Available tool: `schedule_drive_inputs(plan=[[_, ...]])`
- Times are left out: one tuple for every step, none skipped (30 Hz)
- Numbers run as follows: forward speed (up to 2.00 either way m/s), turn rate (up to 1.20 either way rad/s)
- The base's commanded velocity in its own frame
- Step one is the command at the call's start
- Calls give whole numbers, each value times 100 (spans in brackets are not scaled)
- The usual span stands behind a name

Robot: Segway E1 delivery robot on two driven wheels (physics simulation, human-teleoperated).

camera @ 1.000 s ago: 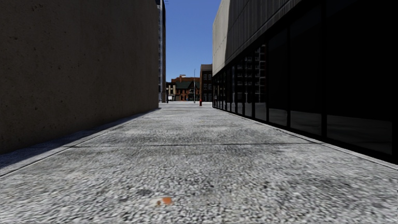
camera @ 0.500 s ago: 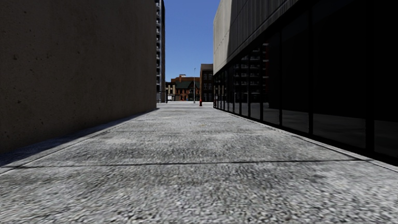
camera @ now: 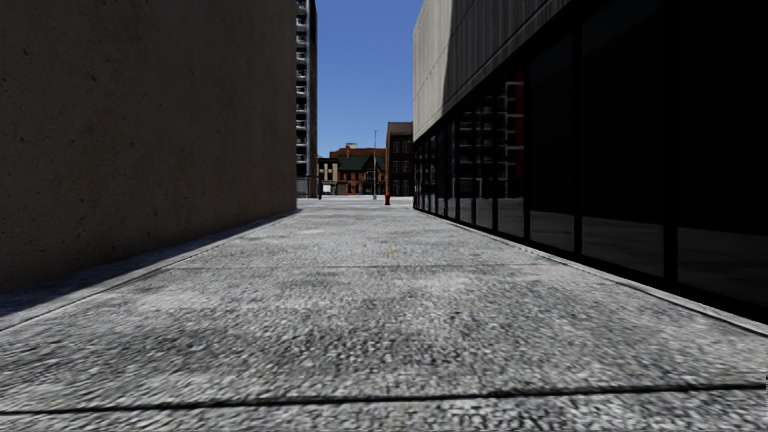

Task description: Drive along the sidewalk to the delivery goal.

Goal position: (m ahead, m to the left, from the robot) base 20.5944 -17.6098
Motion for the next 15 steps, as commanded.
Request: schedule_drive_inputs(plan=[[200, 0], [200, 0], [200, 0], [200, 0], [200, 0], [200, 0], [200, 0], [200, 0], [200, 0], [200, 0], [200, 0], [200, 0], [200, 0], [200, 0], [200, 0]])
